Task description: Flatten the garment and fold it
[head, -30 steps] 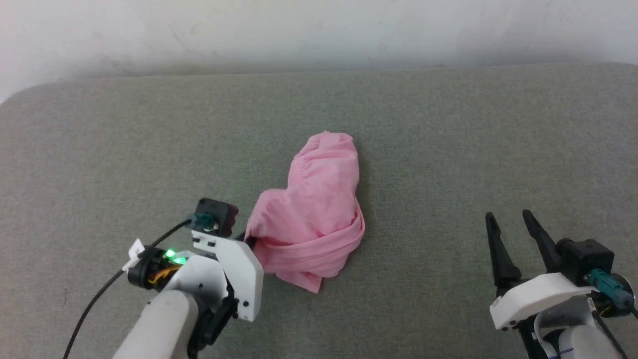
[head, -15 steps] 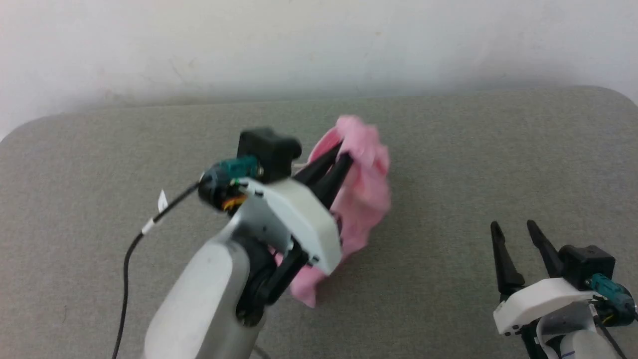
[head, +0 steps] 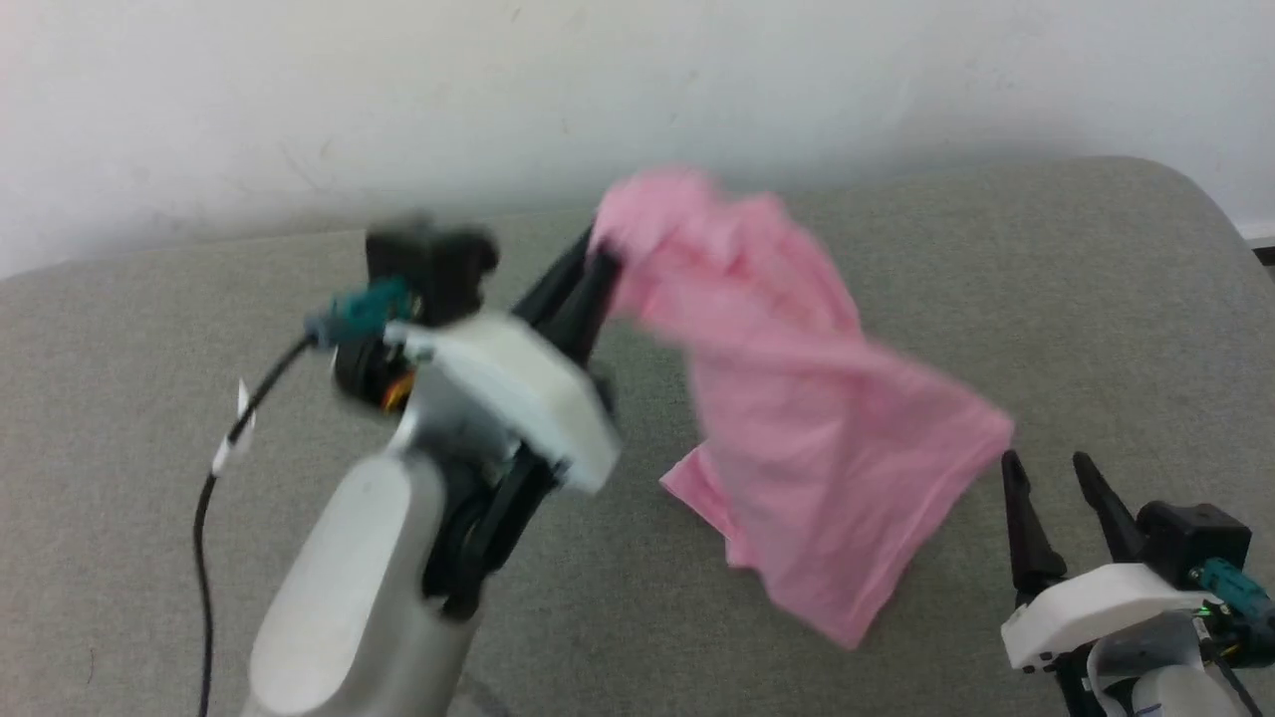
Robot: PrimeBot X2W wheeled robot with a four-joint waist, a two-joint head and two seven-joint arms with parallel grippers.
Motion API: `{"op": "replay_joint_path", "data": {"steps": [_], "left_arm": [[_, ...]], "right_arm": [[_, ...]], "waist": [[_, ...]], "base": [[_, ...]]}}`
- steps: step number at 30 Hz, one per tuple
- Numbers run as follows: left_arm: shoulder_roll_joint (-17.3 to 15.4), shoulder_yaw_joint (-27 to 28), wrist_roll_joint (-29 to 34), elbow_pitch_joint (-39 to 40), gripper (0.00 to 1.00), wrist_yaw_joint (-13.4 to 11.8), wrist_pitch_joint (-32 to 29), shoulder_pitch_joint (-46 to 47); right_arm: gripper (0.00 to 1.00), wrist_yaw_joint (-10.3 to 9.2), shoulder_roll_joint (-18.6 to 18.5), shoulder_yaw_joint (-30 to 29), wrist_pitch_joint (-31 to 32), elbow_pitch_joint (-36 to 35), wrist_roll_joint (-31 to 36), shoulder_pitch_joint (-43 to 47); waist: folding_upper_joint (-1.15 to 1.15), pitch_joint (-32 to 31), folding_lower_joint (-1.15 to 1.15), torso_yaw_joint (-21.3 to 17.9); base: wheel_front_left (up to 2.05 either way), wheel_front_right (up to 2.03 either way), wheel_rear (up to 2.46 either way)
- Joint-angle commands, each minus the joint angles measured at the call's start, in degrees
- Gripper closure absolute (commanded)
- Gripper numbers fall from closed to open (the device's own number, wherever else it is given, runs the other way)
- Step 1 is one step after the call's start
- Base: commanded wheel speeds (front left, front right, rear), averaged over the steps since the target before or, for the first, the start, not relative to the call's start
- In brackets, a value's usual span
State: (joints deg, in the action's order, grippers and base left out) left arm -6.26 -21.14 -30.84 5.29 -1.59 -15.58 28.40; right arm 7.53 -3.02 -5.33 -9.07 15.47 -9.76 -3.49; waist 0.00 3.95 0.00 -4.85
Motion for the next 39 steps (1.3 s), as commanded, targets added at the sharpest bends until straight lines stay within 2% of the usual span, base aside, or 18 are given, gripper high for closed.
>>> {"op": "replay_joint_path", "data": {"steps": [1,5,9,10,11,13,19,21,25,28,33,36,39], "left_arm": [[-2.06,1.07,-0.35,-2.86,1.0,-0.84,0.08,-4.78],[-6.75,2.31,0.64,-11.69,1.0,-1.96,-0.24,-12.11],[-8.07,3.45,0.97,-18.96,1.0,-3.04,1.59,-14.9],[-8.1,3.71,1.11,-20.47,0.97,-3.38,2.3,-15.01],[-7.97,3.86,1.13,-21.89,0.74,-3.58,2.88,-14.99],[-7.47,4.12,0.99,-24.37,0.0,-3.83,4.0,-14.68],[-6.33,4.02,1.87,-28.52,0.0,-3.61,9.72,-13.54],[-6.44,3.83,3.12,-27.96,0.0,-3.22,14.09,-13.5],[-8.26,1.82,8.27,-24.99,0.0,-1.02,26.5,-14.27],[-9.88,0.09,14.86,-21.8,0.0,-2.85,30.14,-15.63],[-10.0,-1.0,24.7,-10.58,0.0,-7.15,30.55,-20.1],[-9.23,-1.97,27.27,-8.11,0.0,-8.74,30.56,-23.75],[-7.69,-2.01,27.01,-7.8,0.0,-9.32,30.57,-25.91]], "right_arm": [[0.0,-0.04,0.14,-0.55,-0.38,0.0,-0.13,-1.19],[0.0,-0.04,0.14,-1.0,-0.17,-0.05,0.21,-1.89],[0.0,-0.04,0.14,-0.78,0.51,-0.01,0.46,-2.38],[0.0,-0.04,0.14,-0.56,0.87,0.06,0.52,-2.39],[0.0,-0.04,0.14,-0.4,1.28,0.14,0.53,-2.34],[0.0,-0.04,0.14,0.07,2.3,0.37,0.81,-2.22],[0.0,-0.04,-0.07,2.01,6.06,-0.07,2.05,-1.67],[0.0,-0.04,-0.99,2.86,7.53,-0.74,1.78,-1.49],[0.0,-0.04,-4.54,7.09,12.24,-2.41,-1.66,-1.28],[0.0,-0.04,-8.06,10.33,17.37,-3.6,-7.43,-1.9],[0.0,-0.04,-15.36,15.09,26.66,-4.18,-15.04,-4.72],[0.0,-0.04,-18.62,17.42,31.06,-3.51,-18.73,-7.3],[0.0,-0.04,-20.53,19.23,33.88,-2.09,-22.1,-9.79]], "waist": [[0.0,0.7,0.0,0.88],[0.0,1.88,0.0,2.48],[0.0,2.98,0.0,4.31],[0.0,3.16,0.0,4.73],[0.0,3.29,0.0,5.22],[0.0,3.36,0.0,6.01],[0.0,1.9,0.0,8.48],[0.0,0.99,0.0,9.36],[0.0,-0.49,0.0,10.96],[0.0,-1.09,0.0,12.13],[0.0,-0.72,0.0,13.9],[0.0,-0.15,0.0,14.79],[0.0,0.58,0.0,15.74]], "base": [[0.0,0.0,0.0],[0.0,0.0,0.0],[0.0,0.0,0.0],[0.0,0.0,0.0],[0.0,0.0,0.0],[0.0,0.0,0.0],[0.0,0.0,0.0],[0.0,0.0,0.0],[0.0,0.0,0.0],[0.0,0.0,0.0],[0.0,0.0,0.0],[0.0,0.0,0.0],[0.0,0.0,0.0]]}}
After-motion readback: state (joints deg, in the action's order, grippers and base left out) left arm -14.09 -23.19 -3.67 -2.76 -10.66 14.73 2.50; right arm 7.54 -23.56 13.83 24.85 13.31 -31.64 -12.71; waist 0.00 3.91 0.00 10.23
